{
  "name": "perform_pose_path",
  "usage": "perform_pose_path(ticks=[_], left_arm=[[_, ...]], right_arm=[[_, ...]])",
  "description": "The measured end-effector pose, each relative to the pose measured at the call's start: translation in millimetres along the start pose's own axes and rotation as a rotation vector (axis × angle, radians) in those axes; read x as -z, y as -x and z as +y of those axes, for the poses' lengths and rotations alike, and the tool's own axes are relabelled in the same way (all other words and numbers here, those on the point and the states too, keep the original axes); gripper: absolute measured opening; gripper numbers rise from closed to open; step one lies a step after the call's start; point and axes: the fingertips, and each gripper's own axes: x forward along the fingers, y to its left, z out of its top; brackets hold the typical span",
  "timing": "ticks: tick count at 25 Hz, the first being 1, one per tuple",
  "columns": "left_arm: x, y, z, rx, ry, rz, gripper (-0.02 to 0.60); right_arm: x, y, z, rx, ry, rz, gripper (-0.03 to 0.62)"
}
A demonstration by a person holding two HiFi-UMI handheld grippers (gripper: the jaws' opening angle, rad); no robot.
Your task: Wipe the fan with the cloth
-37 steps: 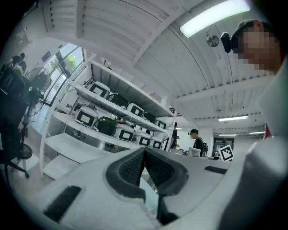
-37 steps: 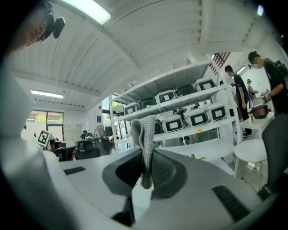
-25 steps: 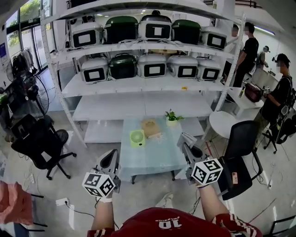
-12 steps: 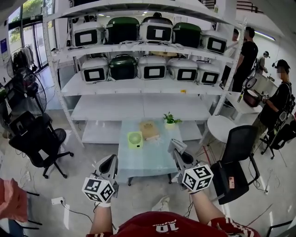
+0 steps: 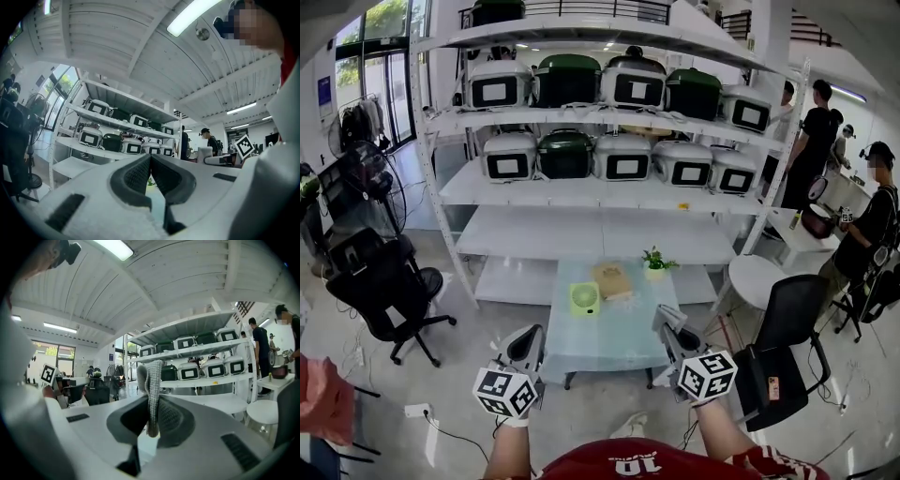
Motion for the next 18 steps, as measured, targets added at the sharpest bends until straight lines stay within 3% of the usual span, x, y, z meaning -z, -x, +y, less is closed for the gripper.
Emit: perform_pose_path(ticks=[18], left_arm=[[5, 13, 3, -0.003, 0.002, 0.014, 0.005]], right_arm=[[1, 3, 3, 0.003, -0.029, -0.011, 0.026]])
